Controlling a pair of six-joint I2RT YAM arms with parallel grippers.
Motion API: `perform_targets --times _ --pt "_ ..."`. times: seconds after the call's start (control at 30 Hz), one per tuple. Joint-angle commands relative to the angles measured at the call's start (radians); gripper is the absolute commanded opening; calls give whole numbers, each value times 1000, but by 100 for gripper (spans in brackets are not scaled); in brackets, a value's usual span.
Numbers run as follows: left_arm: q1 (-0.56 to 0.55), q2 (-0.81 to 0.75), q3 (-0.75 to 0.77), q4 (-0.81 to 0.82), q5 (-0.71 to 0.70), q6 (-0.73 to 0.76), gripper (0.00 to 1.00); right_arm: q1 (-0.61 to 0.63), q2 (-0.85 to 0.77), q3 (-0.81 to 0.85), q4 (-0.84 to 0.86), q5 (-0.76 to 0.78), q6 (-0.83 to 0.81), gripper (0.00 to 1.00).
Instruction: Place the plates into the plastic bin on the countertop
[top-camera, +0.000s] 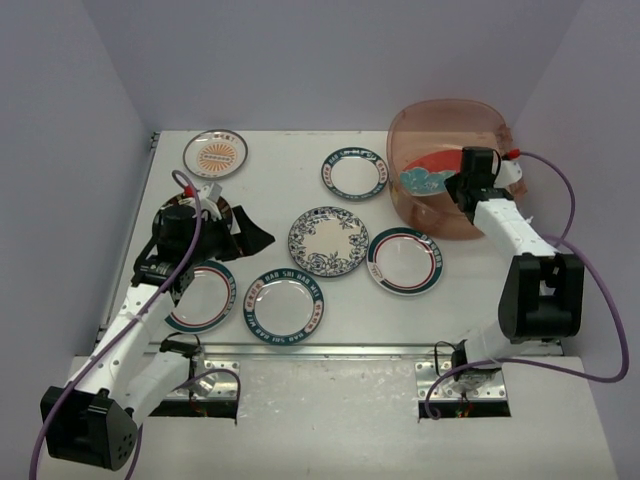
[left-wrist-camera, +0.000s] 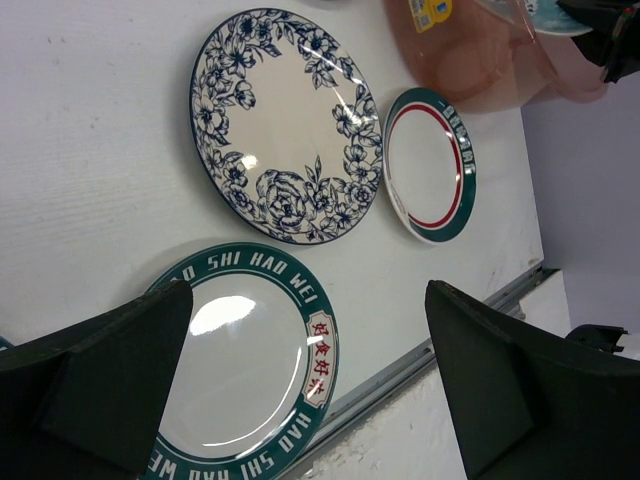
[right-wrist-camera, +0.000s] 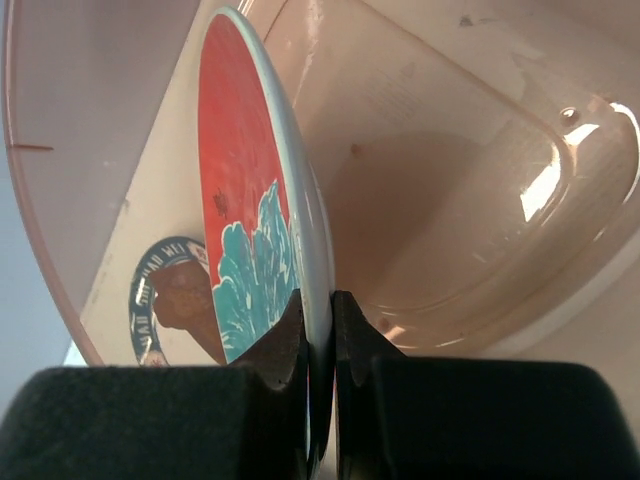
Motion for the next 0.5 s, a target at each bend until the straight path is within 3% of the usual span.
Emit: perform_targets --times 0.0,0.33,0.47 --pt "2 -24 -9 24 34 17 100 2 0 -26 248 66 144 0" --pt "2 -29 -43 32 46 11 100 2 147 79 252 86 145 0" --pt "2 -33 -50 34 53 10 100 2 201 141 230 100 135 5"
